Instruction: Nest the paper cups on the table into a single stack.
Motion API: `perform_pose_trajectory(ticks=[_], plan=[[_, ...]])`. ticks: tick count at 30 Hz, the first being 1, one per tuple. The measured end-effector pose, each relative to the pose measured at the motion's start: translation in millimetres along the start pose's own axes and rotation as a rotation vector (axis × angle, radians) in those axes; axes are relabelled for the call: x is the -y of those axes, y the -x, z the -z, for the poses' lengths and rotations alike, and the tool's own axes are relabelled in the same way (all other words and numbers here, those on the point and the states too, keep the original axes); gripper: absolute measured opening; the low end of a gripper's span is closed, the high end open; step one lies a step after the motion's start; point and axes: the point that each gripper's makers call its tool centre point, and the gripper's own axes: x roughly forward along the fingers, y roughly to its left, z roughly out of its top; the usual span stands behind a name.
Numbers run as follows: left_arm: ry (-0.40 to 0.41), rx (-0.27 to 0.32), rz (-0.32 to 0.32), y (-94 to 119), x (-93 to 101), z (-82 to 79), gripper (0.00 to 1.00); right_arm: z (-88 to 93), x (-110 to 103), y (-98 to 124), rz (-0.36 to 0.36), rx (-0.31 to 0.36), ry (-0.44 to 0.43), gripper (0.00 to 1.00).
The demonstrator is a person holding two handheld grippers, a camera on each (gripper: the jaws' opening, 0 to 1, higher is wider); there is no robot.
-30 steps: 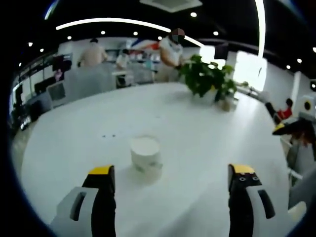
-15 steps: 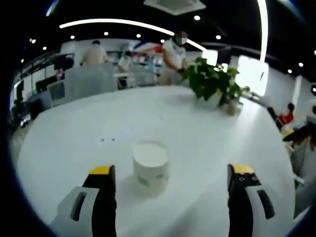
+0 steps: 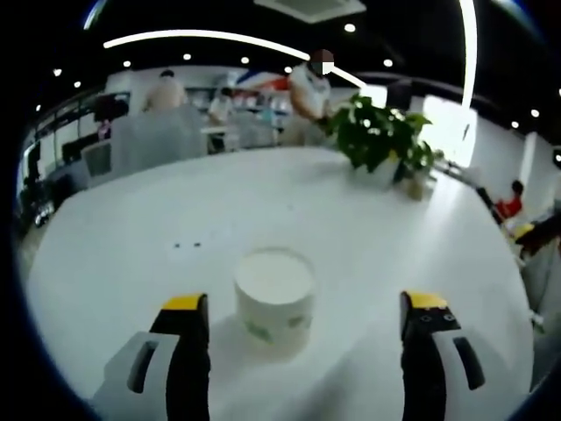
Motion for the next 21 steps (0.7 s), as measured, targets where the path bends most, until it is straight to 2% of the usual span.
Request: perform_pose_trajectory(ticks=[11,17,21], plan=[[0.000,-0.003,0.003,-11.0,-7.4,0.5,0.82,2.6,3.4,9.4,0.020,-0.004,-0.005,0.99],[-0.051,-0.019,0.005,-17.9,-5.7,5.2,0.78,2.5,2.2,12.1,0.023,0.002,-0.007,0.99],[-0.047,-0.009,0.006,-17.4,-5.7,4.1,0.68,4.8,2.6,14.6,0.029,0.001,-0.010,0.99]])
